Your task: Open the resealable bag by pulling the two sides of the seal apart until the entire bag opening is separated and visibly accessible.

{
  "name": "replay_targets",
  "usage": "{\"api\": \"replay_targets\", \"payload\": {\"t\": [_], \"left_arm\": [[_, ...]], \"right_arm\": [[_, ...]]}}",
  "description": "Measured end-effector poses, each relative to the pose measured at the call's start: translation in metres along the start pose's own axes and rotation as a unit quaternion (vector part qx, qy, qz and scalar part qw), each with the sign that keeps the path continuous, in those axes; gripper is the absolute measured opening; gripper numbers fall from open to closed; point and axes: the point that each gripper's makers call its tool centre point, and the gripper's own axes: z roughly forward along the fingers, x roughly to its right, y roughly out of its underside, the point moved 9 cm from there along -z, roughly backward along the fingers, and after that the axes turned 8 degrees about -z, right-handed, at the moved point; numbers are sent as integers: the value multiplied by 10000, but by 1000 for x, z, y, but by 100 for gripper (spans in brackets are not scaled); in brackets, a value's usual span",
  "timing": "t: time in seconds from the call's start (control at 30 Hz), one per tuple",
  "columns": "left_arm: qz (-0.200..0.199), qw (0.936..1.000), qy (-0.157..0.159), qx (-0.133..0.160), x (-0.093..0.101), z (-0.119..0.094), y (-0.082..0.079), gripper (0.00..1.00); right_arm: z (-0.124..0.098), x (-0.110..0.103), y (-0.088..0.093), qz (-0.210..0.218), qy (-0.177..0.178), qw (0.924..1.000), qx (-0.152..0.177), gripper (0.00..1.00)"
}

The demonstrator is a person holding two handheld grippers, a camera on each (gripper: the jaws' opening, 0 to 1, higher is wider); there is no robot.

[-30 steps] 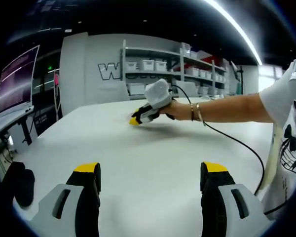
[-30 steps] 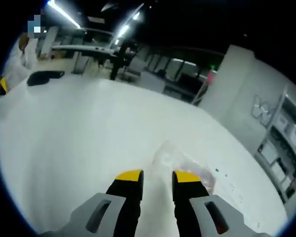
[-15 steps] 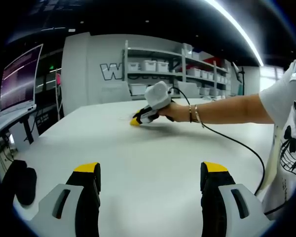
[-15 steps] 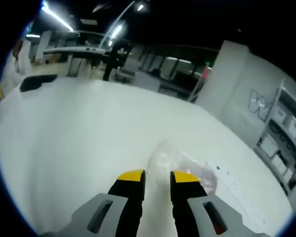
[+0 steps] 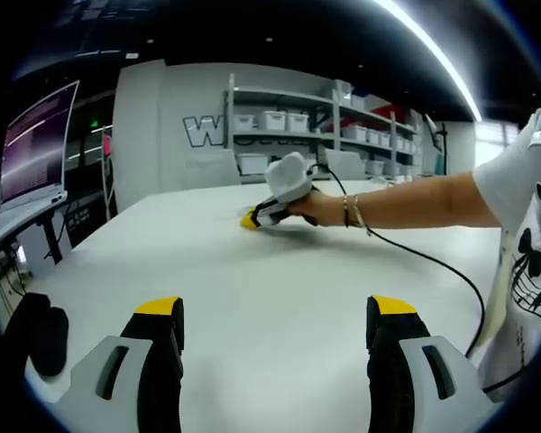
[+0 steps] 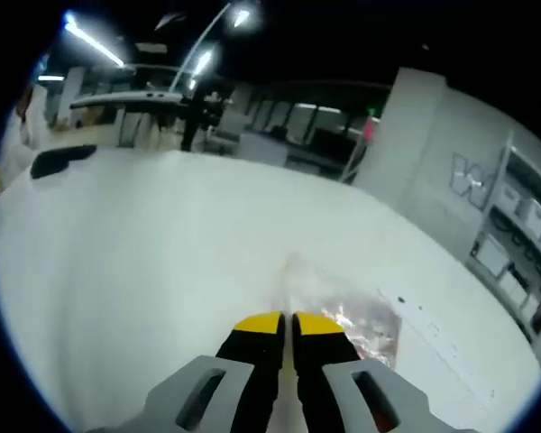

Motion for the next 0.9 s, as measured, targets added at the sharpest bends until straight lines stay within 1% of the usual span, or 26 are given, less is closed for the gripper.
{"api": "replay_targets", "payload": {"t": [0.13, 0.3, 0.57, 0.73, 0.9], "left_arm": [[-10, 10000, -22, -1, -1, 0, 0, 82], [-14, 10000, -8, -4, -1, 1, 1, 82], [-23, 10000, -13, 22, 0, -1, 1, 82], [-15, 10000, 0, 38, 2, -2, 0, 82], [-5, 10000, -10, 63, 3, -5, 0, 82]], "right_arm": [[-1, 0, 1, 18, 28, 10000, -2, 0], [-9, 3, -1, 190, 93, 9997, 139, 0], [-27, 16, -7, 585, 309, 9968, 442, 0], [-34, 20, -7, 626, 397, 9961, 479, 0], [-42, 30, -9, 786, 521, 9938, 584, 0]]}}
